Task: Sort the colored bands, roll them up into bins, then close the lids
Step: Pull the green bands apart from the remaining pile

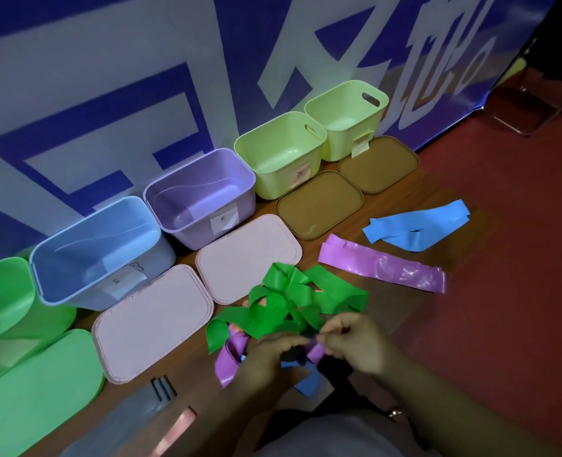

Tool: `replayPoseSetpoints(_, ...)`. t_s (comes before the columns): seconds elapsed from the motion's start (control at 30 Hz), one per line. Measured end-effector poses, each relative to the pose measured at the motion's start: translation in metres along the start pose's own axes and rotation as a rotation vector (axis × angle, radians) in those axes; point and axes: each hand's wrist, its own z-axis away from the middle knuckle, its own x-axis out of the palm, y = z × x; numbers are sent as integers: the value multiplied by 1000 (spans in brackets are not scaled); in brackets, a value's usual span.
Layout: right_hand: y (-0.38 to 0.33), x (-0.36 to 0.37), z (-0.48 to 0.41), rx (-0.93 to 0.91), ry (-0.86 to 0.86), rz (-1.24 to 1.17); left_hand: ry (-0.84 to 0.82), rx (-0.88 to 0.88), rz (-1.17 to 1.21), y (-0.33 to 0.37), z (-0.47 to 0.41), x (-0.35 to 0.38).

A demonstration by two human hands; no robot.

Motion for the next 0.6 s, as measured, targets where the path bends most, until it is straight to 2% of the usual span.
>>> replayPoseSetpoints(0.1, -33, 5, 12, -18, -35, -153, 145, 21, 181, 15, 9, -10)
replayPoseSetpoints(0.23, -66, 15, 23, -70, -79, -204, 265, -46, 310, 28, 21, -26)
replayPoseSetpoints(0.33, -86, 21, 28, -183, -131, -89, 315, -59, 381, 33, 31, -42)
replayPoseSetpoints(0.43, -104, 27, 33, -312, -108, 106, 395, -60, 483, 41, 44, -58)
replayPoseSetpoints(0.6, -131, 37, 40, -394, -163, 129, 511, -37, 574, 48, 60, -77)
